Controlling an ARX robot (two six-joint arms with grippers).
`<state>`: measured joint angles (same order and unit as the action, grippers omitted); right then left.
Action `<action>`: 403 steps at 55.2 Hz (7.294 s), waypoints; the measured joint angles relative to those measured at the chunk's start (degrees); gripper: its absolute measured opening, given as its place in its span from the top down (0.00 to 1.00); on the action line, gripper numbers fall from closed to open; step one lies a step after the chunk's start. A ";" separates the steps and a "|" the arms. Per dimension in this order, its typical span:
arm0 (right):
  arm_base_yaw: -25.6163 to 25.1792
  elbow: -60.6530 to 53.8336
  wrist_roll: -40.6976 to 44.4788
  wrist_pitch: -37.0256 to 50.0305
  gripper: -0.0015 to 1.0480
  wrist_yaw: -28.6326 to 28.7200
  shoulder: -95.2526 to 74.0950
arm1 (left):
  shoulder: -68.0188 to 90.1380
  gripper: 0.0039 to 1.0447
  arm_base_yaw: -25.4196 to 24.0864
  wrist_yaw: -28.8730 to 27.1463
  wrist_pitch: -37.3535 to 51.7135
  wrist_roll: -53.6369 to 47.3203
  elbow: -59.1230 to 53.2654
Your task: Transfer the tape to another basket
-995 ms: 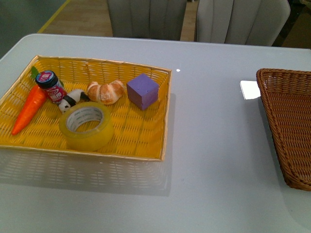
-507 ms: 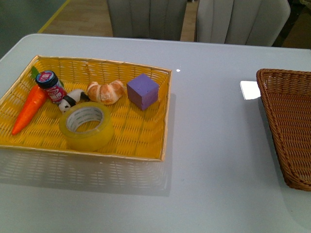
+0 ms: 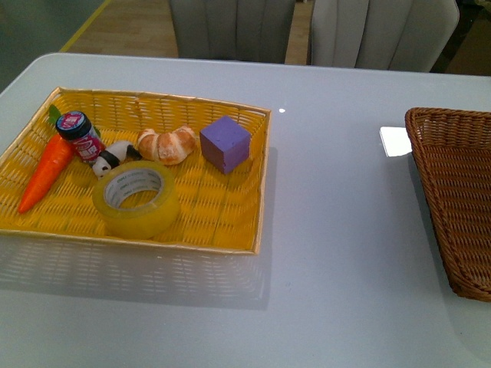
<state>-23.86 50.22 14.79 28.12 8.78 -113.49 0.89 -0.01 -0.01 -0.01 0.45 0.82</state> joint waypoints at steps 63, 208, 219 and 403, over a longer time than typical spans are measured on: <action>-0.70 12.92 -9.44 -11.45 0.96 4.55 -17.42 | 0.00 0.08 0.00 0.00 0.00 0.00 0.00; 23.65 -48.87 -14.97 10.08 0.98 -8.79 73.96 | 0.00 0.08 0.00 -0.02 0.00 0.00 0.00; 23.65 -48.89 -14.97 3.45 0.98 -8.79 81.26 | 0.00 0.08 0.00 -0.02 0.00 0.00 0.00; 23.76 -48.89 -14.95 -28.04 0.09 -8.79 113.18 | 129.66 0.08 5.42 2.78 22.10 9.90 55.98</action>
<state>-0.10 1.32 -0.16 0.08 -0.01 -0.32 130.54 5.41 2.76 22.09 10.35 56.80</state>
